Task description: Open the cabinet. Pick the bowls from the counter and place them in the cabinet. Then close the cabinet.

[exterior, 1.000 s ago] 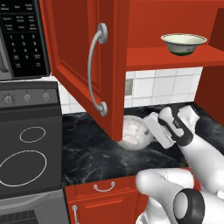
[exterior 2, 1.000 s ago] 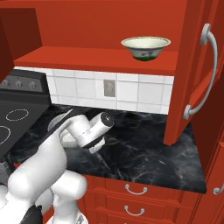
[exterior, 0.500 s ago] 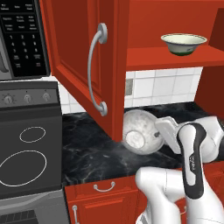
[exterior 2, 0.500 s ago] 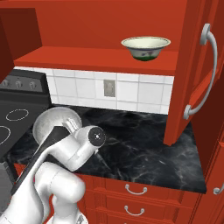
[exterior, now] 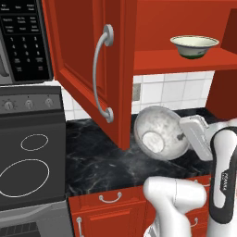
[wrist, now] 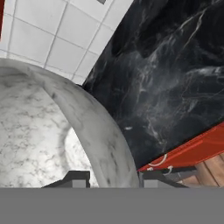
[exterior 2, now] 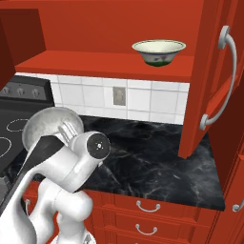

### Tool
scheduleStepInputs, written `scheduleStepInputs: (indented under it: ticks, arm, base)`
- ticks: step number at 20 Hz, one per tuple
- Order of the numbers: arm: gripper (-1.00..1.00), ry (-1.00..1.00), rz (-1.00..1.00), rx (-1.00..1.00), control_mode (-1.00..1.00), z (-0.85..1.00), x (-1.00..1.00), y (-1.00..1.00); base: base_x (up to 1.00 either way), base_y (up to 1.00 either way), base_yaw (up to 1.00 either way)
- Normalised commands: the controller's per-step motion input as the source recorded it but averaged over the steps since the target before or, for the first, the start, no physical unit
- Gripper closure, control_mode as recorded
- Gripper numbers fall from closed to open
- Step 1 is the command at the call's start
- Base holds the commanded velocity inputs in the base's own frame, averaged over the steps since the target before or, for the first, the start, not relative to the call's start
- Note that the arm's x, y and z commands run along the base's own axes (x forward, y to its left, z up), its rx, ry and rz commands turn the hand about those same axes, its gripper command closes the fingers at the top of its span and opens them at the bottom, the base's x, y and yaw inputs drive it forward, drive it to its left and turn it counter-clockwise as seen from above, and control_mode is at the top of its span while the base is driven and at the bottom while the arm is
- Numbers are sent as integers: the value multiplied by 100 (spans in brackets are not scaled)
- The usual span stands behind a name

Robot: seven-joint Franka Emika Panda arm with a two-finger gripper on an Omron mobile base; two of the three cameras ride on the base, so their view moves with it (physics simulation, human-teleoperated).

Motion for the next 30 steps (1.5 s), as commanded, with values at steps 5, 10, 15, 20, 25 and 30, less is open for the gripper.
scheduleStepInputs:
  ticks: [5, 10, 15, 20, 25, 30]
  arm:
    - [100, -11, -17, 0, -100, 42, -24, -1]
    - [100, -18, -20, 0, -100, 35, -13, 0]
    - [100, -10, -19, 5, -100, 26, -4, 1]
    - [100, -5, -8, 2, -100, 33, 0, 25]
    - [100, -4, 0, 0, -100, 41, -1, 23]
    - [100, -6, -3, 0, -100, 38, 0, 5]
  base:
    - [0, 0, 0]
    - [0, 0, 0]
    - [0, 0, 0]
    - [0, 0, 0]
    - [0, 0, 0]
    - [0, 0, 0]
